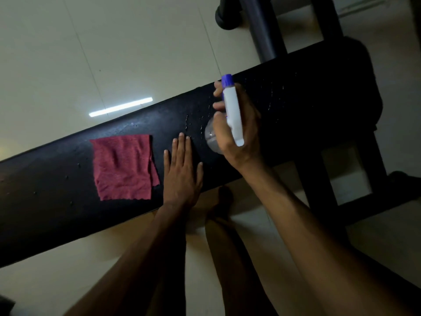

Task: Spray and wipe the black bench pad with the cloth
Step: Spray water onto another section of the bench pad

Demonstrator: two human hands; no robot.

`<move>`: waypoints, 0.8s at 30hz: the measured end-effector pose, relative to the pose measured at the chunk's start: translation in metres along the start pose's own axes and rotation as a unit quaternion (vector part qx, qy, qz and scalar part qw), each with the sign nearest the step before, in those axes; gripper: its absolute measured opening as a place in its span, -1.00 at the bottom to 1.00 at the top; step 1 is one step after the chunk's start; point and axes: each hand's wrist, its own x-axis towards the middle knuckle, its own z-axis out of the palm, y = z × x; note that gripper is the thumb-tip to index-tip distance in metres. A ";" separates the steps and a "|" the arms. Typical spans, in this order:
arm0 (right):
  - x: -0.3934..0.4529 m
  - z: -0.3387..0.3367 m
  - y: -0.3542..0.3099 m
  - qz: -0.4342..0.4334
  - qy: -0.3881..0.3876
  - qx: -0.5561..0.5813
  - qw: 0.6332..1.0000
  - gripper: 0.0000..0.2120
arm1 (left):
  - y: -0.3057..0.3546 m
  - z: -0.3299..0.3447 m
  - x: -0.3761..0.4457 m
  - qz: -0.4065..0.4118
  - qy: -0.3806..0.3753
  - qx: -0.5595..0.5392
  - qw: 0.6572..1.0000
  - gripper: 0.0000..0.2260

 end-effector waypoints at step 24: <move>-0.149 -0.065 0.048 0.475 0.029 0.251 0.843 -0.81 | 0.013 0.009 0.015 0.109 -0.028 0.058 0.992 -0.38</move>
